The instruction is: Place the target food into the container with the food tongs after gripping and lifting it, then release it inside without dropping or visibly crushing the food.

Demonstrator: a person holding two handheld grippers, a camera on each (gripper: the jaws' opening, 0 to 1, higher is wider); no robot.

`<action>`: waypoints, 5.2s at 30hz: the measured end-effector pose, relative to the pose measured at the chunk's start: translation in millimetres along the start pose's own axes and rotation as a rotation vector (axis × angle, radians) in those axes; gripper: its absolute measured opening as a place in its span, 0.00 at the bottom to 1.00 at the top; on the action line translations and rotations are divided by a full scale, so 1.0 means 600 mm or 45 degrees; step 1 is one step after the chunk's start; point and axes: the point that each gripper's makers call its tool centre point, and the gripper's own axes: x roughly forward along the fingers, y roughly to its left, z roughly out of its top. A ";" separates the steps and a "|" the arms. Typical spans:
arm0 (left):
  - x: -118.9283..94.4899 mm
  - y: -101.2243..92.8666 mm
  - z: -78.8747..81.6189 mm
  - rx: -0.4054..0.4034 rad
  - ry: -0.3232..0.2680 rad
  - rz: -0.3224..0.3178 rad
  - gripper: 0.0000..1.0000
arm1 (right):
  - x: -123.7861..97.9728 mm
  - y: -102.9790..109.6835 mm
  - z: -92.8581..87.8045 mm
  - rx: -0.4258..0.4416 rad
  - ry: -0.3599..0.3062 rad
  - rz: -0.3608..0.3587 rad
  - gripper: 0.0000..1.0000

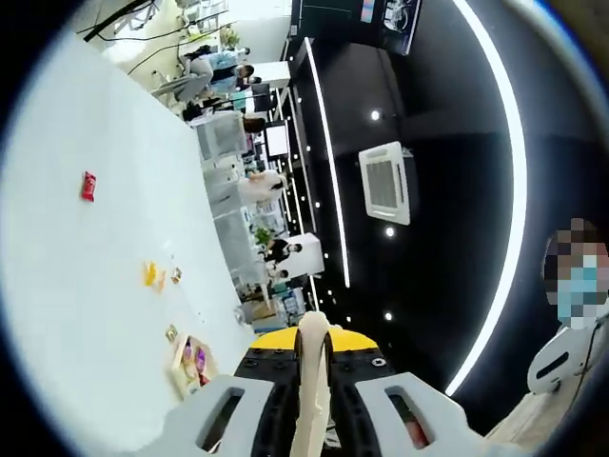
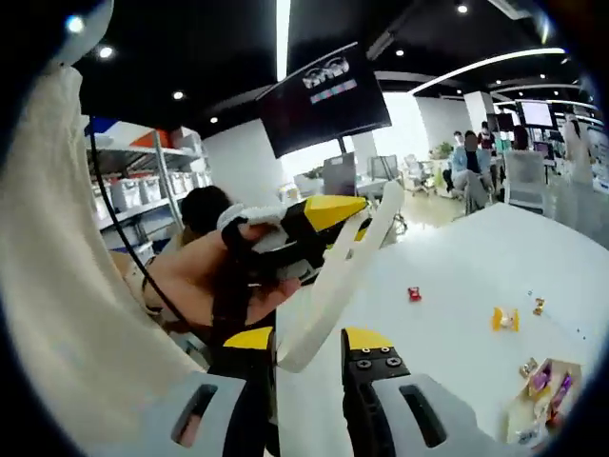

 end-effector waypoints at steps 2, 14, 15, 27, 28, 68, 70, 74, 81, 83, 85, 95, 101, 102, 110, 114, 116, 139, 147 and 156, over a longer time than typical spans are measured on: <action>0.000 0.000 0.000 -0.001 0.000 0.001 0.06 | -0.001 -0.003 0.000 0.060 -0.017 0.001 0.20; -0.008 -0.034 0.003 0.079 0.041 -0.120 0.07 | -0.037 -0.015 0.033 0.507 -0.144 0.162 0.08; -0.010 -0.035 0.003 0.087 0.049 -0.126 0.08 | -0.039 -0.015 0.034 0.530 -0.142 0.183 0.08; -0.024 -0.071 -0.019 0.222 0.190 -0.290 0.17 | -0.072 0.008 0.065 0.991 -0.221 0.516 0.08; -0.024 -0.073 -0.019 0.227 0.193 -0.299 0.18 | -0.077 0.007 0.071 1.031 -0.247 0.546 0.08; -0.043 -0.196 -0.042 0.119 0.234 -0.854 0.04 | -0.104 0.095 0.145 1.453 -0.301 1.127 0.08; -0.043 -0.193 -0.042 0.132 0.230 -0.842 0.04 | -0.105 0.094 0.144 1.433 -0.309 1.113 0.08; -0.045 -0.198 -0.046 0.152 0.251 -0.842 0.03 | -0.107 0.092 0.143 1.395 -0.327 1.104 0.09; -0.043 -0.212 -0.050 0.204 0.273 -0.840 0.00 | -0.100 0.065 0.132 1.237 -0.383 0.973 0.15; -0.042 -0.213 -0.050 0.227 0.277 -0.829 0.00 | -0.096 0.054 0.127 1.196 -0.391 0.906 0.16; -0.039 -0.209 -0.052 0.249 0.290 -0.799 0.00 | -0.097 0.046 0.125 1.140 -0.408 0.854 0.17; -0.027 -0.187 -0.044 0.304 0.267 -0.661 0.00 | -0.096 0.013 0.103 0.789 -0.400 0.535 0.27; -0.013 -0.173 -0.019 0.366 0.195 -0.525 0.00 | -0.094 -0.013 0.077 0.651 -0.360 0.325 0.34; -0.010 -0.172 -0.017 0.383 0.189 -0.509 0.00 | -0.094 -0.015 0.077 0.647 -0.364 0.311 0.35; 0.007 -0.139 -0.014 0.459 0.180 -0.344 0.00 | -0.095 -0.053 0.076 0.544 -0.418 0.089 0.45; 0.012 -0.121 -0.008 0.447 0.146 -0.289 0.00 | -0.095 -0.061 0.079 0.520 -0.459 0.019 0.48; 0.017 -0.107 -0.001 0.421 0.102 -0.236 0.00 | -0.094 -0.072 0.086 0.549 -0.546 -0.028 0.50; 0.051 -0.085 -0.041 0.122 -0.021 -0.254 0.00 | -0.061 -0.116 0.121 0.951 -0.914 0.065 0.39; 0.053 -0.083 -0.059 0.096 -0.007 -0.258 0.00 | -0.057 -0.106 0.131 0.974 -0.913 0.116 0.24; 0.047 -0.080 -0.065 0.133 0.035 -0.256 0.00 | -0.059 -0.103 0.128 0.942 -0.832 0.111 0.22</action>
